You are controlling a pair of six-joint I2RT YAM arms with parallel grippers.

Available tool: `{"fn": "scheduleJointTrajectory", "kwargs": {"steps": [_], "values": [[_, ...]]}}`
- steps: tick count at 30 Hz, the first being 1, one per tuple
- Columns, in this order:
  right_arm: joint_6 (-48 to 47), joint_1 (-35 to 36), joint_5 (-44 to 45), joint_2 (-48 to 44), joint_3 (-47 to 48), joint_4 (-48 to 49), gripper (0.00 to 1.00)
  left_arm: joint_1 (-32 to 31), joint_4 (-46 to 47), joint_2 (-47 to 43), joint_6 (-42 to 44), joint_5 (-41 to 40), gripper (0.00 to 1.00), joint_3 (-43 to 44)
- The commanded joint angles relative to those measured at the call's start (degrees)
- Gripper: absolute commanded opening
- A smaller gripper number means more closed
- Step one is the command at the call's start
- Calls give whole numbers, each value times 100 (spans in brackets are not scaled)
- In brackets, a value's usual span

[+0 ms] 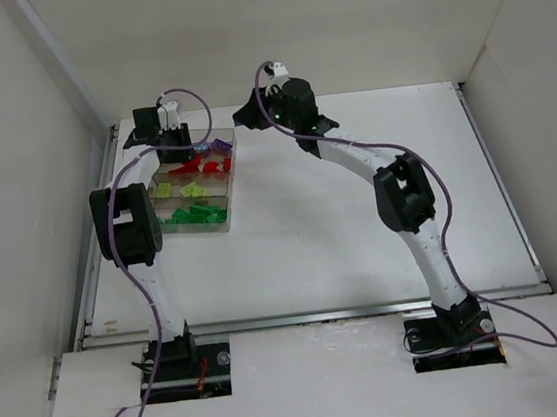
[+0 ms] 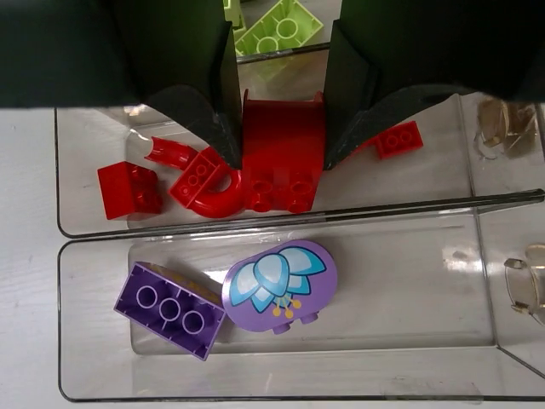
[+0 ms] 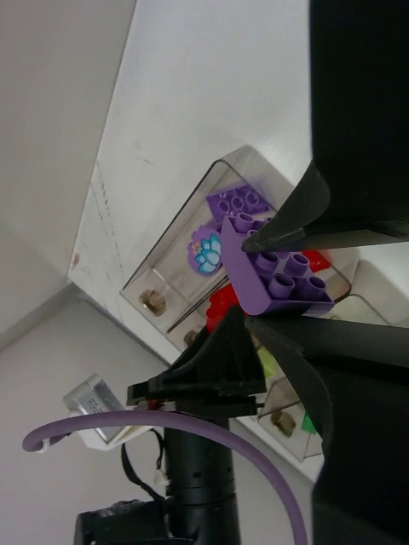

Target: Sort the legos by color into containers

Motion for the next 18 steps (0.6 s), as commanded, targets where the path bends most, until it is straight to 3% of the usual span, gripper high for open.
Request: {"fn": "scheduleJointTrajectory", "kwargs": {"steps": [1,2,4,7,9,10,11,12,18], "values": [[853,29,-241,206,368,1420,0,-33,377,-138,-121,-401,7,272],[1177,29,-241,276,420,1596,0,-33,377,-138,-121,-349,9,210],[1469,29,-241,452,603,1851,0,-33,377,-138,10,-296,34,87],[1935,169,-241,943,982,1905,0,28,324,-260,-85,-296,62,87],[2085,239,-241,1312,1307,2045,0,99,210,-322,-208,-86,71,209],[2146,318,-180,1418,1378,2046,0,99,88,-322,-261,-15,80,297],[2147,319,-75,1506,1500,2115,0,160,8,-374,-348,-14,82,506],[2147,380,-5,1673,1554,2116,0,161,-71,-375,-402,64,100,622],[2147,442,567,2157,1809,2177,0,424,-800,-576,-639,118,100,1448]]}}
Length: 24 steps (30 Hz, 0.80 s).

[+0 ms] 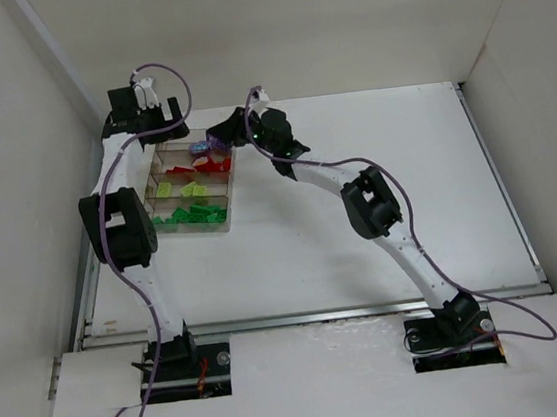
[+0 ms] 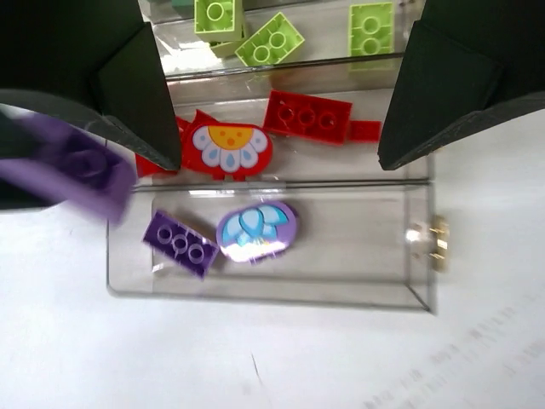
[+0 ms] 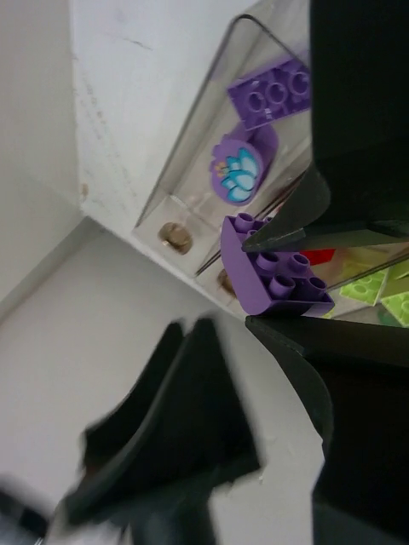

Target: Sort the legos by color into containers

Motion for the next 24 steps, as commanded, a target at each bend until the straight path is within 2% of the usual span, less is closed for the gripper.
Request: {"fn": "scheduleJointTrajectory", "kwargs": {"steps": [1,5,6,8,9,20,24], "values": [[177,40,375,227,340,422,0,184,-305,-640,-220,28,100,494],[178,92,928,289,252,422,1,359,-542,-834,26,-385,100,626],[178,92,929,290,252,422,4,360,-542,-834,79,-438,100,626],[178,92,981,342,305,422,21,500,-542,-895,79,-438,100,626],[178,92,982,342,305,422,25,500,-542,-896,79,-438,100,626],[538,92,1307,614,480,422,45,606,-542,-1010,79,-131,100,336],[538,92,1097,747,824,247,91,606,-542,-1062,131,-69,100,336]]}}
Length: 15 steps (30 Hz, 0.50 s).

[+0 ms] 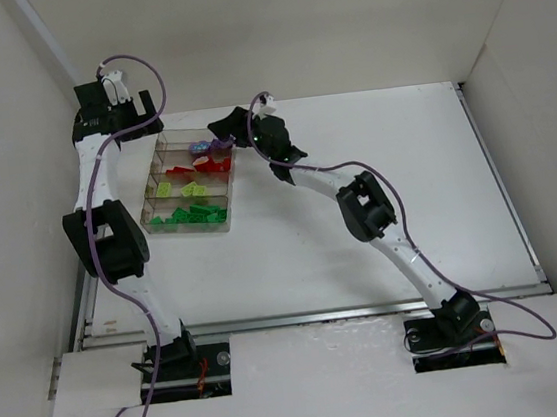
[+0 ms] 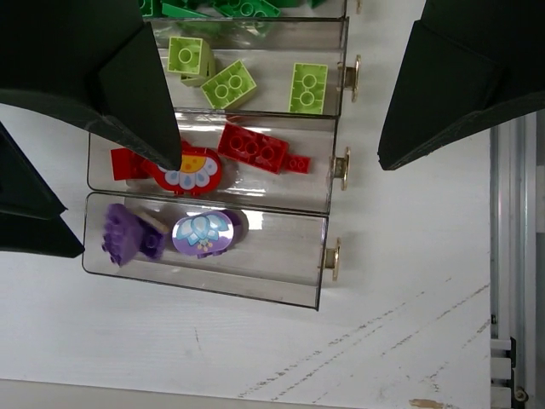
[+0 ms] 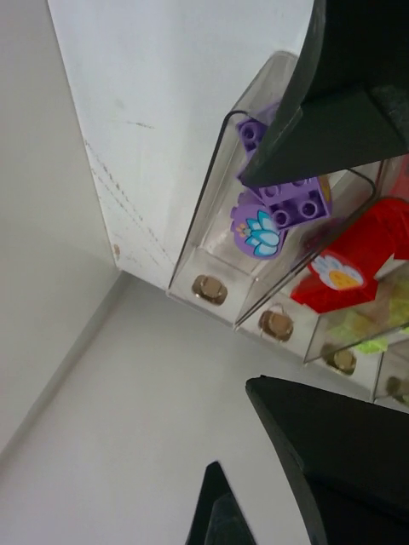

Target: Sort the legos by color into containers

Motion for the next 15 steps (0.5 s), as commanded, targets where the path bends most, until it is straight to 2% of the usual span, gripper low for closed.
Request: {"fn": "scheduleJointTrajectory", "kwargs": {"steps": [1,7,10,13,14,15], "values": [[46,3,-36,15,291,244,100,27,35,-411,86,106,100,-16],[-58,3,-316,-661,-166,472,100,79,35,-525,86,53,100,36],[-383,-102,-388,-1478,-719,851,100,132,35,-691,86,-289,100,36],[-577,-409,-388,-2733,-1737,851,100,237,35,-842,-20,-884,100,36],[-578,-723,-388,-3102,-2123,851,100,238,35,-955,-98,-1114,100,36],[-673,-909,-388,-3863,-2997,851,100,238,35,-1009,-99,-1386,100,-24]]}}
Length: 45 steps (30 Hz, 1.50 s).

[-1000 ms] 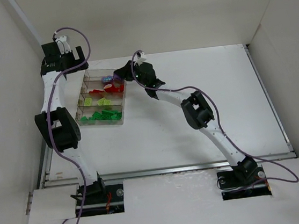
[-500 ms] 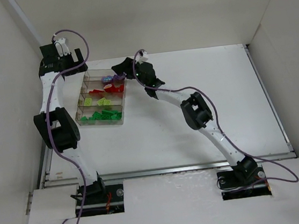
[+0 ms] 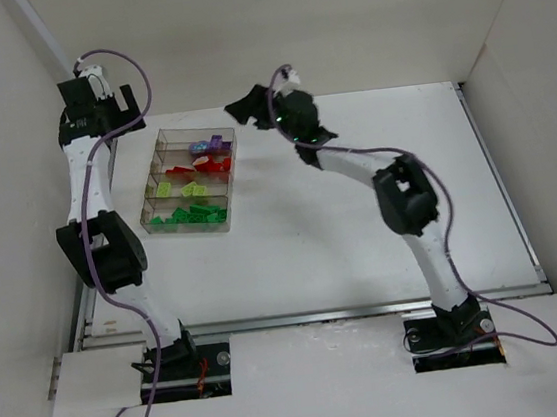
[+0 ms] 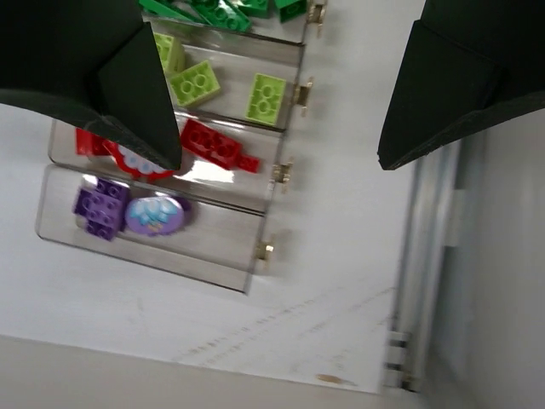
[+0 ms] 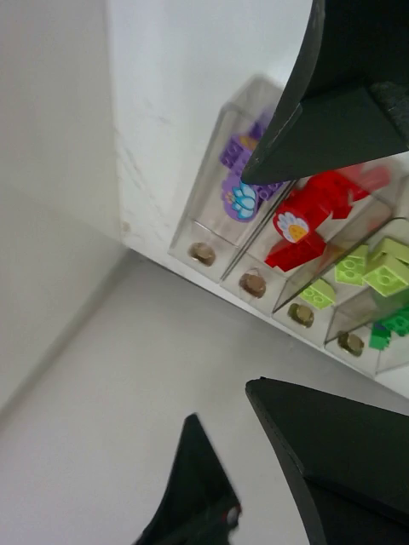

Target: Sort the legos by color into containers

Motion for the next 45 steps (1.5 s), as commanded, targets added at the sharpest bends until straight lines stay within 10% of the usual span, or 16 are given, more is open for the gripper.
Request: {"fn": "scheduleJointTrajectory", "kwargs": {"steps": [1,11,27,45], "values": [[-568,-882,29,-2240,-1275,703,100,100,98,-727,-157,-1290,100,-75],[-3295,-1850,3992,-5475,-4090,-3411,100,100,115,-1877,385,-3589,100,-1435],[-2733,-2677,4461,-6692,-5288,-3464,100,100,819,-4593,501,-3782,100,-3845],[-2425,-2677,4529,-7008,-5287,-3464,100,153,819,-5165,343,-3413,100,-4488]]}}
